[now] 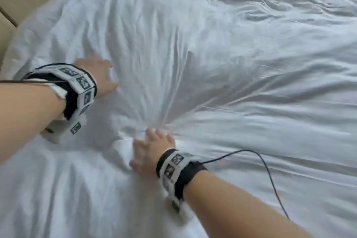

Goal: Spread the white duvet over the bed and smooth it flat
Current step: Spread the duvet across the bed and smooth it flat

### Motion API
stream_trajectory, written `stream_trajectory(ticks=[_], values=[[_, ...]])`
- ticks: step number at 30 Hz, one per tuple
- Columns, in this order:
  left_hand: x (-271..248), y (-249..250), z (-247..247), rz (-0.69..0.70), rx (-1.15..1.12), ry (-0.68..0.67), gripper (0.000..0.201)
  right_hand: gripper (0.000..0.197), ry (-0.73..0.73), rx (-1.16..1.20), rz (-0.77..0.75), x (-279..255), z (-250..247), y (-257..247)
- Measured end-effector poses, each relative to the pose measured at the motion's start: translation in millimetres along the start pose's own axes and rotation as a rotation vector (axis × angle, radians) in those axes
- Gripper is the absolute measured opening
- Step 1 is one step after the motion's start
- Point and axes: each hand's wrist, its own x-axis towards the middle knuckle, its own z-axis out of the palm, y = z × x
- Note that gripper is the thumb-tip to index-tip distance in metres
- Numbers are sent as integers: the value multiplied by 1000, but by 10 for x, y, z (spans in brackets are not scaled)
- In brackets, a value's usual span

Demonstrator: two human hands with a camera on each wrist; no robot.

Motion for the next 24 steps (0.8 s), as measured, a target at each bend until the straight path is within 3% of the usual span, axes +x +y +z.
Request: stream_trajectory(ticks=[2, 3, 4, 6, 7, 9, 11, 13, 15, 20, 24], values=[[255, 343, -70, 86, -65, 7, 80, 51, -199, 128, -235, -210, 33, -495], [325, 457, -33, 99, -69, -27, 86, 46, -249, 234, -239, -255, 25, -527], [388, 481, 86, 86, -50, -72, 91, 43, -209, 322, -219, -293, -39, -442], [423, 303, 410, 18, -11, -115, 97, 42, 124, 358, -176, -261, -240, -62], [414, 169, 553, -10, -4, -112, 102, 41, 338, 338, -83, -208, -426, 266], [424, -79, 797, -61, -64, -110, 111, 49, 580, 178, 254, -70, -841, 1054], [470, -190, 887, -77, -147, -134, 123, 67, 571, 58, 612, -46, -1232, 1731], [509, -165, 932, -61, -154, -138, 129, 87, 444, 41, 776, 19, -1264, 2015], [505, -93, 929, -56, -157, -116, 125, 89, 331, 13, 705, 157, -992, 1805], [288, 108, 969, -77, -74, -104, 97, 79, 25, 23, 249, 297, -300, 679], [-9, 344, 883, -84, -63, -199, 71, 58, -139, 71, 77, -1, -170, 432]])
